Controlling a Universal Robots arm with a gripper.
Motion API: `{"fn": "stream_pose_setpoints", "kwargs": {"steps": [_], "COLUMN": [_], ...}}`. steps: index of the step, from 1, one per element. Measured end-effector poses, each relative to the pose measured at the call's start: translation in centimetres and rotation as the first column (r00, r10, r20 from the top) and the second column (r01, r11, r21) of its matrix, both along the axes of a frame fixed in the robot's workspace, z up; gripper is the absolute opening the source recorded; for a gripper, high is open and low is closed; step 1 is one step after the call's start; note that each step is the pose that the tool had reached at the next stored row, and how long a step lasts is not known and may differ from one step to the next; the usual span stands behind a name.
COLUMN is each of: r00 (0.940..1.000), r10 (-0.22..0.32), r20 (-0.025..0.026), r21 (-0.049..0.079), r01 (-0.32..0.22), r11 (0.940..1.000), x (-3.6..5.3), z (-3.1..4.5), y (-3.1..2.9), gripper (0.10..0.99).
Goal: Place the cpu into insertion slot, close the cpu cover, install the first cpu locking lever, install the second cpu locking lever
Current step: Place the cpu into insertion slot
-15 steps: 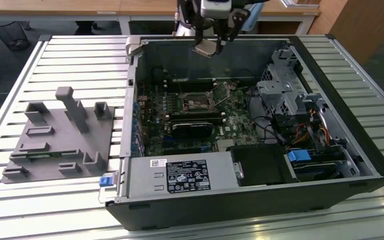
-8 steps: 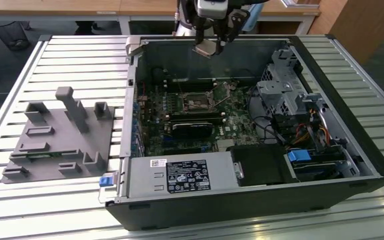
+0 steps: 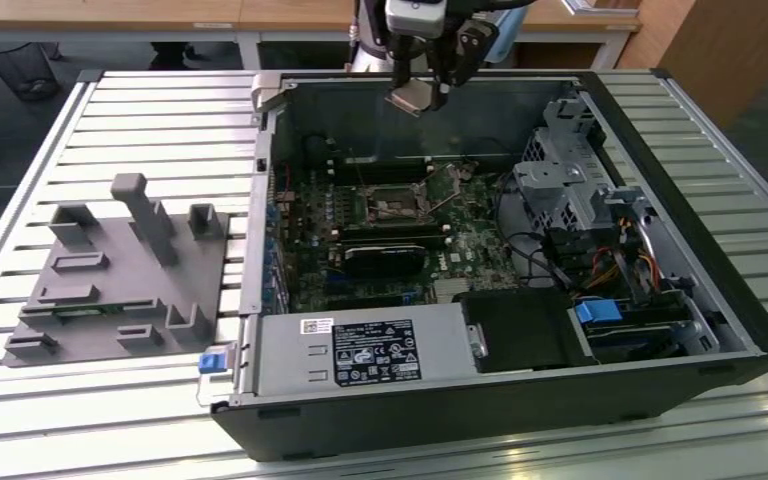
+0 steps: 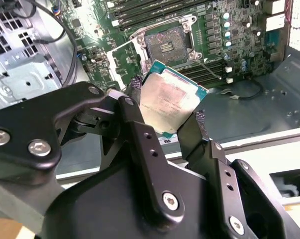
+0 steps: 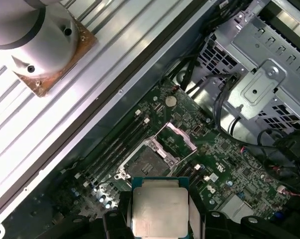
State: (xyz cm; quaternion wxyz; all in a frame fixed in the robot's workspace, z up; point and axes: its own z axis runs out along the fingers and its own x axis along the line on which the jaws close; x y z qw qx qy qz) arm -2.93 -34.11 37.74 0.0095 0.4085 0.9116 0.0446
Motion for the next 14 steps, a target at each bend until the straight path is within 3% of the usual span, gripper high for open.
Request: {"fn": "stream_pose_setpoints", "kwargs": {"steps": [7, 14], "r00": [0.9932, 0.9724], "r10": [-0.116, -0.233], "r20": [0.0, 0.0], "r21": [0.0, 0.0], "r01": [0.116, 0.233], "r11": [0.9932, 0.9724], "x": [0.0, 0.0], "z": [-0.09, -0.22], "y": [0.0, 0.0], "gripper": [0.541, 0.541]}}
